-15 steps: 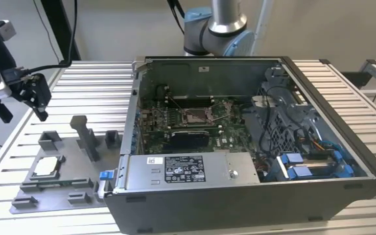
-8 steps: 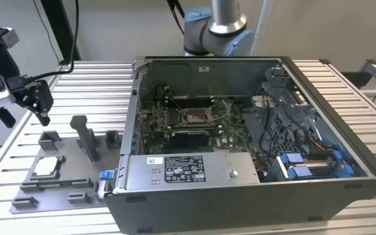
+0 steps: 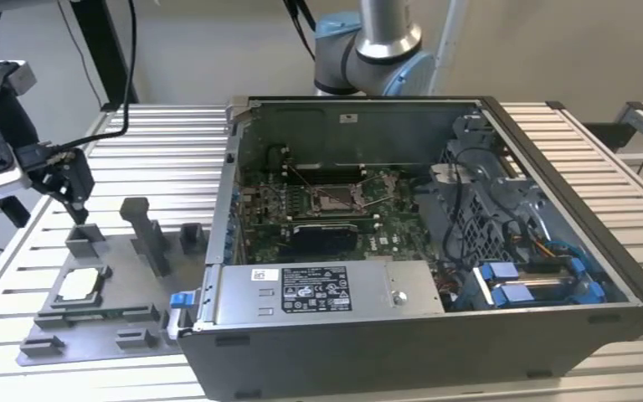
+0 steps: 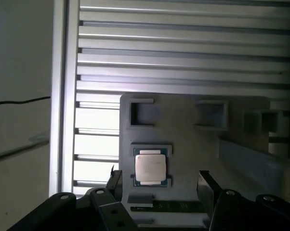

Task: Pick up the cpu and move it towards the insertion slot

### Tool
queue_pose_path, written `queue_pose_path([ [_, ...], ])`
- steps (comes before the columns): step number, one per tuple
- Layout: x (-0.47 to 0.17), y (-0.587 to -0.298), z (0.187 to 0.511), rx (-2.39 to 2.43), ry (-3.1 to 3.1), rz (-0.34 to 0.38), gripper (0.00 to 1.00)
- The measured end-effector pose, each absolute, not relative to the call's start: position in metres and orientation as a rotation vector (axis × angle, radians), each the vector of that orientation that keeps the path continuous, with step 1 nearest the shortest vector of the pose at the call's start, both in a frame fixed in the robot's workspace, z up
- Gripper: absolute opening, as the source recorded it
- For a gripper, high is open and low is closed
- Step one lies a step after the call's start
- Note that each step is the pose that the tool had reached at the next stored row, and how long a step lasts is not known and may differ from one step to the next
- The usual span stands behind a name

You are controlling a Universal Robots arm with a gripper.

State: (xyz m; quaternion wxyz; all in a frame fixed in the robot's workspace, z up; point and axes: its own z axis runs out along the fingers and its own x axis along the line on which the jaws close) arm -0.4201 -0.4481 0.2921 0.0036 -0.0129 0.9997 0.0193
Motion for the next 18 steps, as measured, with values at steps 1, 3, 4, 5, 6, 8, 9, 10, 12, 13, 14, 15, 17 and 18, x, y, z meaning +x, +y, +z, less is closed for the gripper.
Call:
queue_pose_path([
  [1, -0.42, -0.448, 0.29, -0.041, 3.134, 0.06, 1.0],
  [3, -0.42, -0.449, 0.287, -0.041, 3.133, 0.061, 1.0],
  [4, -0.42, -0.449, 0.285, -0.041, 3.133, 0.061, 1.0],
  [5, -0.42, -0.45, 0.283, -0.042, 3.133, 0.061, 1.0],
  [6, -0.42, -0.45, 0.281, -0.043, 3.133, 0.061, 1.0],
  [8, -0.42, -0.452, 0.278, -0.045, 3.134, 0.06, 1.0],
  [9, -0.42, -0.453, 0.276, -0.047, 3.134, 0.06, 1.0],
  [10, -0.42, -0.455, 0.274, -0.049, 3.133, 0.061, 1.0],
  [12, -0.42, -0.458, 0.271, -0.056, 3.133, 0.061, 1.0],
  [13, -0.42, -0.459, 0.27, -0.063, 3.134, 0.061, 1.0],
  [14, -0.42, -0.461, 0.268, -0.071, 3.133, 0.061, 1.0],
  [15, -0.42, -0.462, 0.267, -0.078, 3.133, 0.061, 1.0],
  [17, -0.42, -0.462, 0.264, -0.096, 3.133, 0.061, 1.0],
  [18, -0.42, -0.462, 0.262, -0.101, 3.133, 0.061, 1.0],
])
